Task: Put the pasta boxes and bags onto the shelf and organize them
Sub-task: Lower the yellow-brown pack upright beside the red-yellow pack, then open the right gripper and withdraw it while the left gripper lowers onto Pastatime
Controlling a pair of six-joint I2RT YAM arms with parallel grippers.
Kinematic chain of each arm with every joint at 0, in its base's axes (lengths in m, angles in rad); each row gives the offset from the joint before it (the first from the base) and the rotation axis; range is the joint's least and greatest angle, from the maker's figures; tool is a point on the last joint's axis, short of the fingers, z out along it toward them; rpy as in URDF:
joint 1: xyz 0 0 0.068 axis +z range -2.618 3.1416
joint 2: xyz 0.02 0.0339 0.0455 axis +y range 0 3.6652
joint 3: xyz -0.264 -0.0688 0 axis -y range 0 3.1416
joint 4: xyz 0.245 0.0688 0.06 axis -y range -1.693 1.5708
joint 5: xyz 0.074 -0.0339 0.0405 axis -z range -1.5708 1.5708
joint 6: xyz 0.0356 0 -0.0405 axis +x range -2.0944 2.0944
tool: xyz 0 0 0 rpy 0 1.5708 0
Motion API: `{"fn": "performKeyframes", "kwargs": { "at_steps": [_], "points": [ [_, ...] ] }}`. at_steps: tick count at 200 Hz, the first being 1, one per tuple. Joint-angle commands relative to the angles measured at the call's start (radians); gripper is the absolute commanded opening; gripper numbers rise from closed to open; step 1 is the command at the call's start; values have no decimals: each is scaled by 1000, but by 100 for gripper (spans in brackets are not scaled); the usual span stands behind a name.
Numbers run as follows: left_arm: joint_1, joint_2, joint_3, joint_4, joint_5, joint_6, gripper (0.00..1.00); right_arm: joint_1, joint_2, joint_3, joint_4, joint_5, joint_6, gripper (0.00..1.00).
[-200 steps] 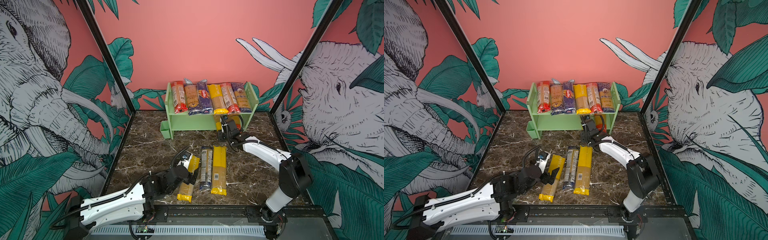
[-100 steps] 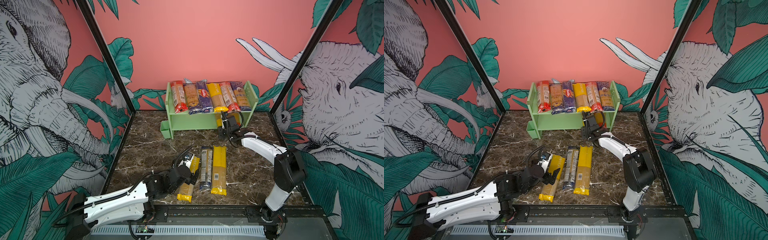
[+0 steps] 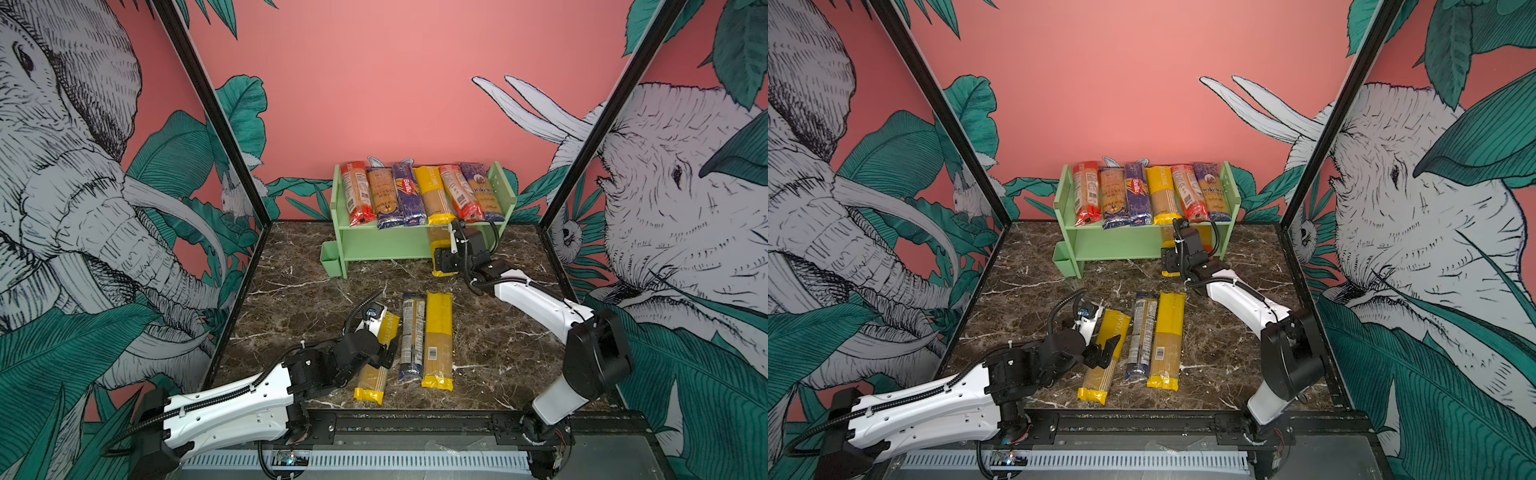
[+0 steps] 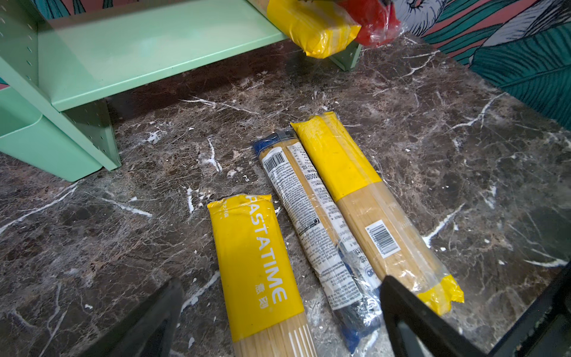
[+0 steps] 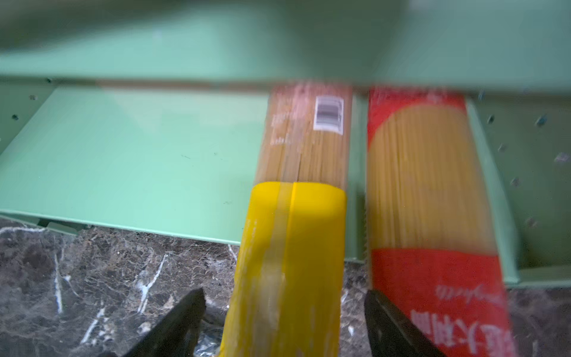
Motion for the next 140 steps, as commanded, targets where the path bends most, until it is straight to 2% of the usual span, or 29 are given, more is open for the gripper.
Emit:
{"fn": "performKeyframes", "kwargs": {
  "at_steps": [1,62,110,140],
  "points": [
    [-5,-35,3,-31,2,-40,99,-7,-61,-1,62,-36,28,84],
    [-5,-59,-25,-65,-4,-108,99,28,-198,-136,-19,-86,97,86],
    [-5,-96,-74,-95,13,-196,99,164,-378,-293,-124,14,128,86],
    [-5,-142,-119,-201,37,-337,99,250,-521,-376,-209,51,168,87]
  ]
}}
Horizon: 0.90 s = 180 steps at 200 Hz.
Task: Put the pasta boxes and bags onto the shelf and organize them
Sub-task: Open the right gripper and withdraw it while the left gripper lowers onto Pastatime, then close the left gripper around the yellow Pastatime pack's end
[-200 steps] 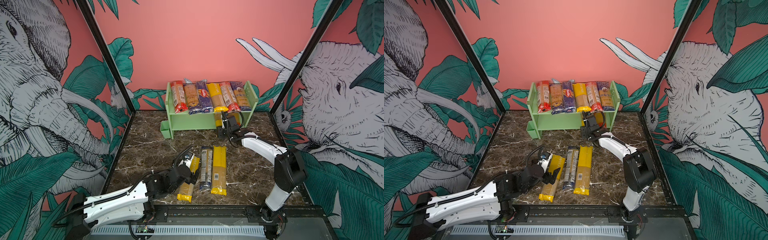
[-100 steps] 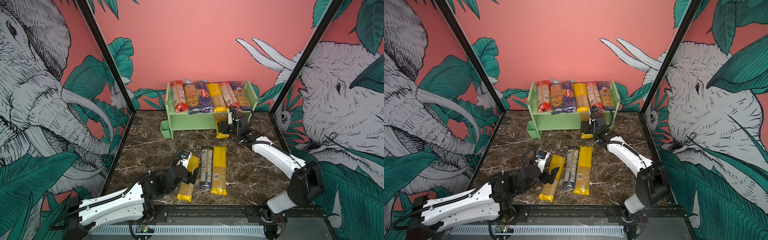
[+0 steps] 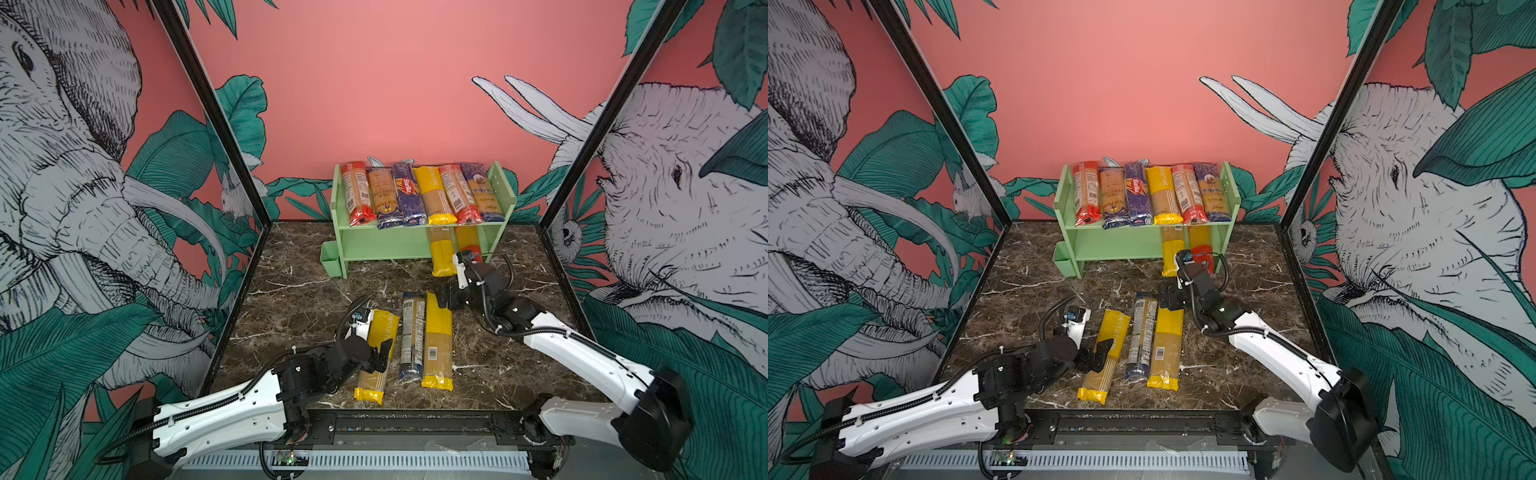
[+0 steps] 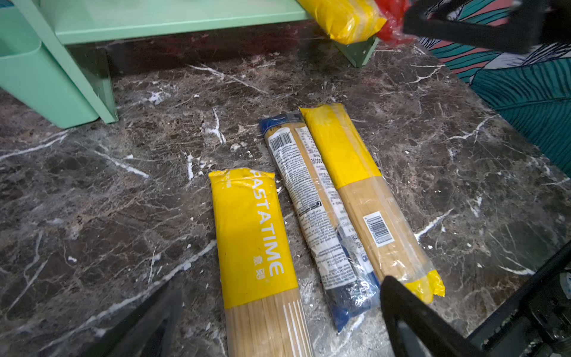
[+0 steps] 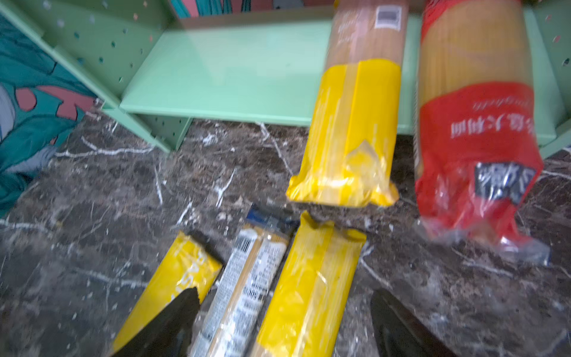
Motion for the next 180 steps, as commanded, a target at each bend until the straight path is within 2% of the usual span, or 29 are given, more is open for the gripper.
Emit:
{"fn": "performKeyframes", "kwargs": {
  "at_steps": [1,27,58,85,105,111,130,155,180],
  "points": [
    [-5,-42,-47,-114,25,-146,99,52,-97,-37,-78,69,46,87],
    [-40,-113,-131,-126,71,-249,98,128,-201,-69,-180,131,88,87],
    [-150,-129,-186,-148,22,-348,98,180,-271,-92,-256,177,124,89],
    [-245,-29,-180,-140,0,-399,98,208,-290,-93,-297,209,136,90],
    [-344,73,-162,-128,-58,-455,99,214,-295,-86,-312,228,142,92],
    [-369,106,-157,-125,-74,-476,99,217,-297,-84,-314,231,142,99],
    [-428,197,-144,-125,-118,-544,99,220,-293,-70,-315,237,139,99],
    [-457,281,-131,-107,-155,-583,99,221,-280,-47,-327,245,127,99],
    [-458,302,-149,-65,-178,-602,99,222,-278,-37,-335,255,121,99]
  ]
}}
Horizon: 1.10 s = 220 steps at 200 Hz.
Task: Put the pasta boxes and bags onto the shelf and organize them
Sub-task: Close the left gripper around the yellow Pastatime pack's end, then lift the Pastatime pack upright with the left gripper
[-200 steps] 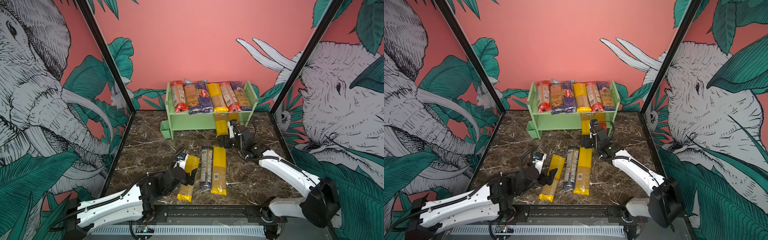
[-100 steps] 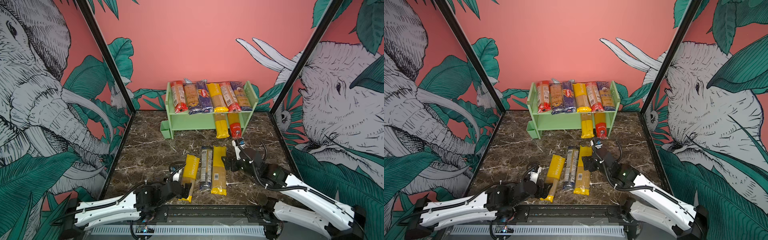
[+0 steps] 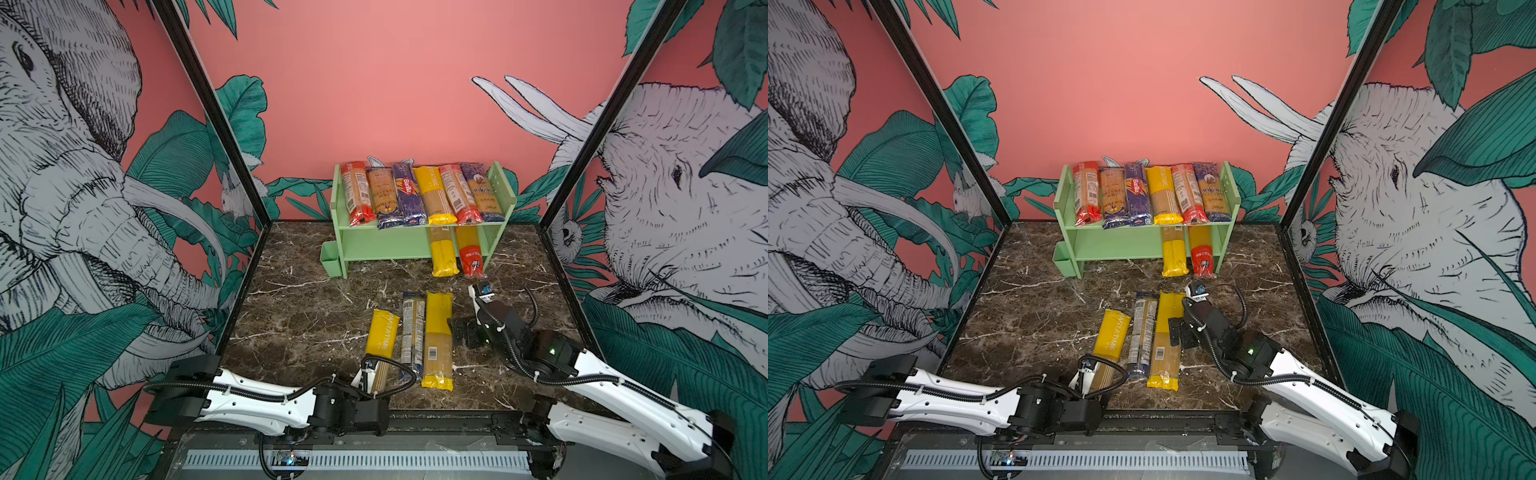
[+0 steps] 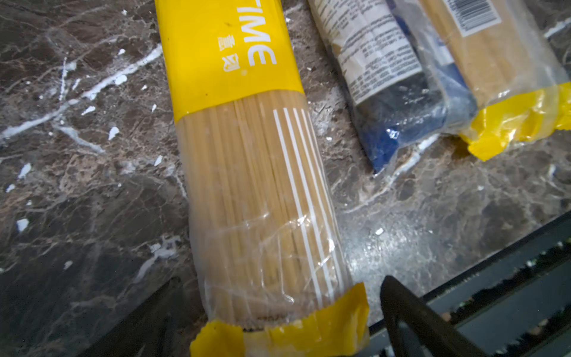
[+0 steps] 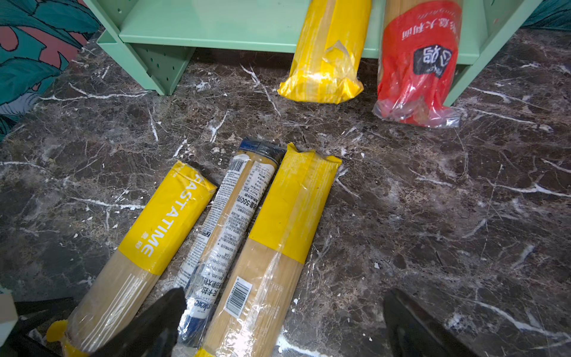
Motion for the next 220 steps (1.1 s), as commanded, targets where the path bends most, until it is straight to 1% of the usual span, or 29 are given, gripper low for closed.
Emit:
{"fn": "performKeyframes", "kwargs": {
  "at_steps": [1,34,56,87,110,122,138,158,168,174,183,200,220],
  "points": [
    [-5,8,3,33,-78,-81,99,7,-2,28,-15,37,-6,99],
    [-5,1,-82,143,-97,-123,99,8,-14,19,-14,63,-6,99],
    [-5,21,-132,228,-102,-164,99,8,-15,19,-14,74,-11,99],
    [-6,111,-116,241,-100,-217,99,8,-11,23,-20,87,-21,99],
    [-5,201,-94,300,-86,-215,99,7,-11,28,-31,93,-28,99],
    [-6,241,-68,299,-80,-201,91,8,-15,28,-36,97,-30,99],
    [-4,262,-37,263,-83,-202,73,8,-25,29,-44,102,-34,99],
    [-2,246,-54,272,-86,-207,59,7,-45,28,-59,113,-35,99],
    [-2,222,-74,279,-91,-220,49,8,-56,27,-65,116,-37,99],
    [-2,205,-85,279,-96,-224,39,6,-62,26,-70,119,-37,99],
    [-2,177,-97,266,-102,-232,28,8,-71,25,-74,120,-37,99],
    [-2,114,-96,207,-125,-223,15,6,-81,23,-82,124,-40,99],
    [-3,37,-80,110,-167,-208,3,6,-87,17,-80,122,-41,99]
  ]
}}
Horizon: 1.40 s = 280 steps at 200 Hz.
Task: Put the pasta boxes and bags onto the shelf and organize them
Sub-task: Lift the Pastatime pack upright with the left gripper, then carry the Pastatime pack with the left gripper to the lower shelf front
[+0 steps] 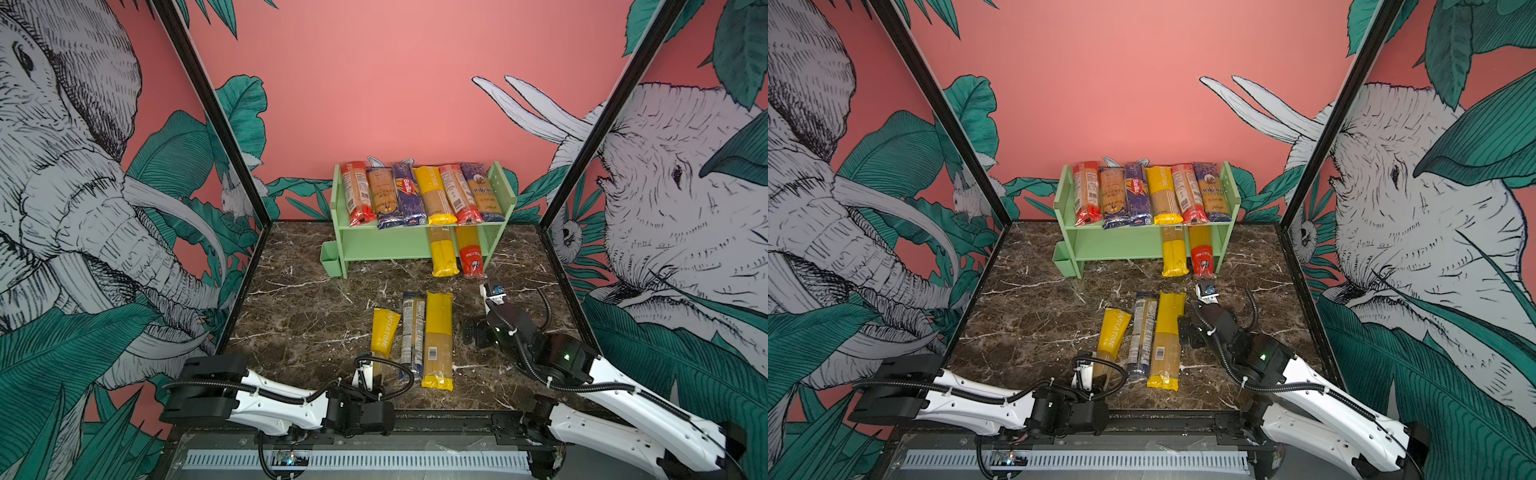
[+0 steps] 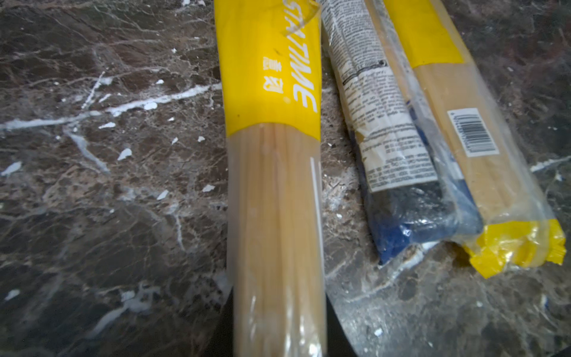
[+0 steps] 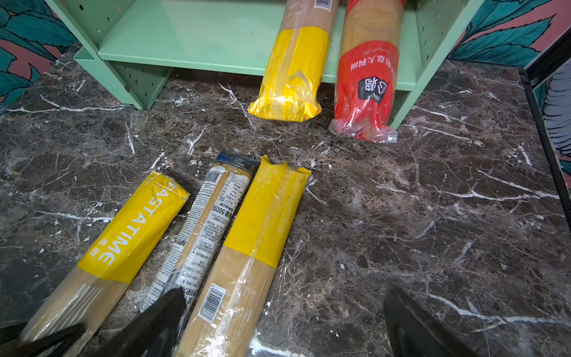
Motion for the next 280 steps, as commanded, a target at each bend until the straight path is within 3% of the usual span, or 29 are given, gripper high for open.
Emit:
{"fn": "performKeyframes", "kwargs": {
  "at_steps": [1,39,76,119,155,195,215,280],
  "points": [
    [-4,-71,-10,-141,6,-16,2,6,-12,11,-10,25,-10,99],
    [9,-261,-1,-273,-95,36,0,5,-15,4,5,17,-11,99],
    [43,-467,10,-318,-168,165,0,6,-22,4,12,15,-10,99],
    [166,-573,70,-314,-138,352,0,6,-25,8,16,16,-13,99],
    [260,-531,164,-246,-106,531,0,6,-34,5,16,20,-15,99],
    [477,-409,241,-79,116,713,0,5,-33,9,13,28,-22,100],
    [545,-338,292,-27,165,786,0,5,-36,17,3,37,-29,99],
    [701,-113,472,148,284,907,0,-6,-40,29,-3,51,-54,99]
  ]
}}
